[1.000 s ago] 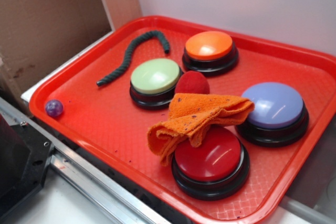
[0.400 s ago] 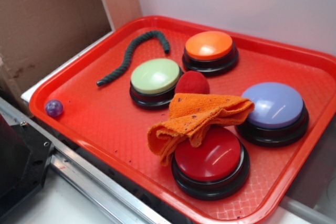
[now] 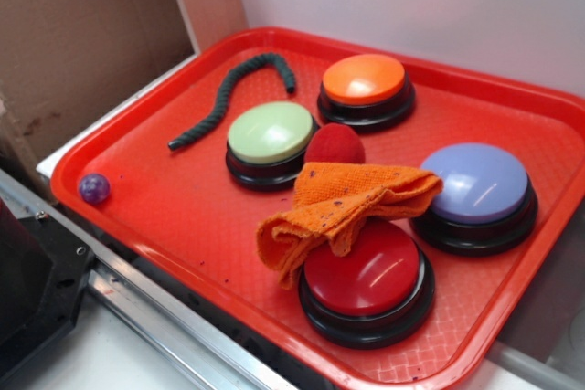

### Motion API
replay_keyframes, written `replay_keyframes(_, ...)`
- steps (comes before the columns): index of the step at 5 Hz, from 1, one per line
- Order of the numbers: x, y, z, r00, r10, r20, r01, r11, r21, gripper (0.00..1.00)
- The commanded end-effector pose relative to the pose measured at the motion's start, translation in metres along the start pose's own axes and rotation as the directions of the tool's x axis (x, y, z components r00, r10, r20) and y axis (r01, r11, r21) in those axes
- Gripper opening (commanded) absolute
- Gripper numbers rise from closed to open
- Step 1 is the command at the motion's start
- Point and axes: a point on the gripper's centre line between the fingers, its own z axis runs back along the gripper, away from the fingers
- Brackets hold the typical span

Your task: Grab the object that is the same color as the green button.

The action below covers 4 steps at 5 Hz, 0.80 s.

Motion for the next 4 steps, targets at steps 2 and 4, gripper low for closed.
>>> replay_keyframes(2,0.039,0.027,-0.072,0.944,0.321,0.074,-0.323,0.946,0.016,1.00)
replay_keyframes(4,0.038,0.038,-0.129,0.903,0.427,0.041,-0.429,0.902,0.054,1.00)
